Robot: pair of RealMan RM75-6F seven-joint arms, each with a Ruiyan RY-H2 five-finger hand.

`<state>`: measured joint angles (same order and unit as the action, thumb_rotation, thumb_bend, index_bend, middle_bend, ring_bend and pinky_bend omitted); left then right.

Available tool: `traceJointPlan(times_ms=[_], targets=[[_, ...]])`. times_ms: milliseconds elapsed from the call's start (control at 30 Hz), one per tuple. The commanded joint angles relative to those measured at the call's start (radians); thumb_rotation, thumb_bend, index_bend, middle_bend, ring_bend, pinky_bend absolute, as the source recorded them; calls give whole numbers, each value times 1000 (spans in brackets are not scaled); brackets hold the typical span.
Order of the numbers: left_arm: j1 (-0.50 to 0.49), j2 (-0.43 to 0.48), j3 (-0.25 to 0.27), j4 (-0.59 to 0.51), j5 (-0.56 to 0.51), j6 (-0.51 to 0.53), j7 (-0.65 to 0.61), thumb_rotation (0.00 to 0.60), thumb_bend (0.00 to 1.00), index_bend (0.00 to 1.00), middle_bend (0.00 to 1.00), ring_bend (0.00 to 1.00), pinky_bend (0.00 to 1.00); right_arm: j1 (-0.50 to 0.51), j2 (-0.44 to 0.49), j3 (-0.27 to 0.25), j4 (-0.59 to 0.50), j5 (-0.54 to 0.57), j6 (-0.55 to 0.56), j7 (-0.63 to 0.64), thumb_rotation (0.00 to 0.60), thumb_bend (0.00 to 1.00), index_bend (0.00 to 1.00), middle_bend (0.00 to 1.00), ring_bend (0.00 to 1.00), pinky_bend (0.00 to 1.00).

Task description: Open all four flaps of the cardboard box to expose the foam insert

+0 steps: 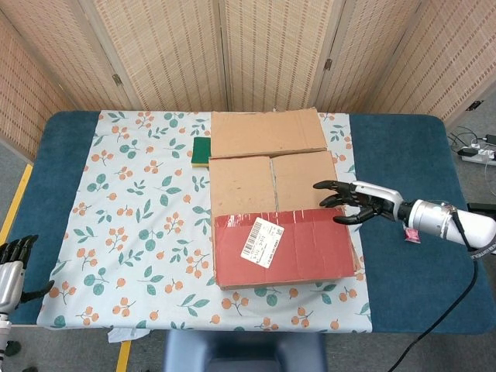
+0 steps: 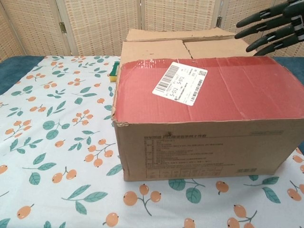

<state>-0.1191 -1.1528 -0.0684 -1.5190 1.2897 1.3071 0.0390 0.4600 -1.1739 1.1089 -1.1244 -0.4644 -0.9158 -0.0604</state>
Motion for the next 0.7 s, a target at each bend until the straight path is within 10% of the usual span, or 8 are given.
traceJointPlan(times_ms=[33, 500, 700], targets=[[0, 0, 1, 0, 1, -1, 1, 600, 281, 47, 119, 82, 0, -8, 8, -7, -14, 7, 28, -19, 518, 374, 87, 43, 169, 147], [-5, -4, 2, -1, -3, -5, 17, 600, 282, 47, 119, 82, 0, -40, 56, -2, -55, 68, -8, -37, 523, 374, 87, 16, 153, 147], [-8, -8, 4, -6, 5, -2, 31, 600, 282, 47, 119, 83, 0, -146, 143, 84, -195, 115, -26, -76, 527, 374, 86, 2, 144, 147]])
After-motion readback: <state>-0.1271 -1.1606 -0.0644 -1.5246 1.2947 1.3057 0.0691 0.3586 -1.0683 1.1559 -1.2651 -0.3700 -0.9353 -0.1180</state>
